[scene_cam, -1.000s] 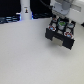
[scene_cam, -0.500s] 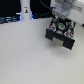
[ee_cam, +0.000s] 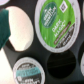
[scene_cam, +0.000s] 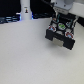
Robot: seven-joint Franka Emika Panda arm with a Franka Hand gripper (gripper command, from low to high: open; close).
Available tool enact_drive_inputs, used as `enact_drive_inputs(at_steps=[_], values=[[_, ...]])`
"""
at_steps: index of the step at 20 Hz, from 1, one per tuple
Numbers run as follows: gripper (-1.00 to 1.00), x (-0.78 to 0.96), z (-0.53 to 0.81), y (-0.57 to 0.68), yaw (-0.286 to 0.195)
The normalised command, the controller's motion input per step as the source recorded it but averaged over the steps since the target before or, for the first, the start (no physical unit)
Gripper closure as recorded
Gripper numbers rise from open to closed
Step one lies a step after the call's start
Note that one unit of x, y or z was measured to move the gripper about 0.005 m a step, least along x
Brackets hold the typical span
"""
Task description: Open the kcup holder, insert the kcup into the holder, and close the kcup holder
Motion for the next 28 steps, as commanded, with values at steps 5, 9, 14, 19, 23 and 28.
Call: enact_drive_inputs(at_steps=[5, 9, 14, 19, 23, 28], values=[[-1.0, 0.46, 0.34, -0.43, 0.062], [-1.0, 0.55, 0.2, -0.44, 0.042], [-1.0, 0.55, 0.06, -0.38, 0.04], [-1.0, 0.57, 0.02, -0.29, 0.05], [-1.0, 0.63, 0.01, -0.21, 0.053], [-1.0, 0.68, -0.01, -0.09, 0.057]])
